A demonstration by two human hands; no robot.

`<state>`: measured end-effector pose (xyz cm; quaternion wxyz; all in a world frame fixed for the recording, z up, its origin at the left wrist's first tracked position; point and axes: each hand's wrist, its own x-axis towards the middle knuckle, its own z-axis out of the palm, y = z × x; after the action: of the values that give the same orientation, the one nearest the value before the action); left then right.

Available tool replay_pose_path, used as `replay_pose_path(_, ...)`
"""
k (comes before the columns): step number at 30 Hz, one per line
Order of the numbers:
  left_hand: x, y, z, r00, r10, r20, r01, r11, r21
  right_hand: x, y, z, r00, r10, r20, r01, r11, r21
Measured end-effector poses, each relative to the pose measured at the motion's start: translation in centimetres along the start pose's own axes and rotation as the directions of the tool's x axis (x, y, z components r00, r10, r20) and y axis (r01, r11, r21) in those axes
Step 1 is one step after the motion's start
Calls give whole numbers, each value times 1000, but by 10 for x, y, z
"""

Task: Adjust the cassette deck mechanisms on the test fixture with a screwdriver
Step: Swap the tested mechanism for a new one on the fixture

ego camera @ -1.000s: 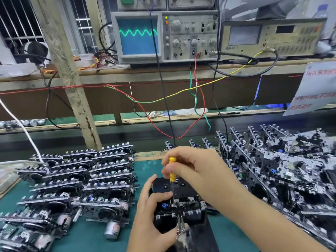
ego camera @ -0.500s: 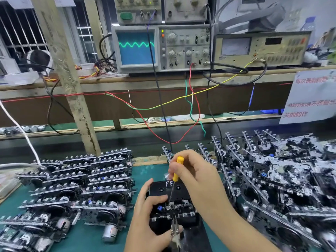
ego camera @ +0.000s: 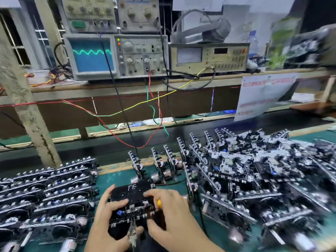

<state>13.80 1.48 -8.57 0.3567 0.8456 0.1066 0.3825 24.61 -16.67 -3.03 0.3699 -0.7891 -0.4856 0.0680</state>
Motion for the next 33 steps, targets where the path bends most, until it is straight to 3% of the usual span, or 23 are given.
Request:
replay_pose_path(4, 3, -1, -1, 1000, 4, -3, -4, 1000, -5, -4, 1, 5, 1000, 3, -25, 0, 992, 126)
replay_pose_path(14, 2, -1, -1, 1000, 23, -3, -23, 999, -37, -5, 1, 13, 995, 18, -95, -7, 994, 112)
replay_pose_path(21, 12, 11, -1, 997, -51, 55, 55, 996, -65, -5, 3, 19, 991, 16, -131, -1, 994, 111)
replay_pose_path(33, 3, -1, -2, 999, 22, 31, -20, 998, -65, -3, 7, 25, 988, -4, -151, 20, 995, 102)
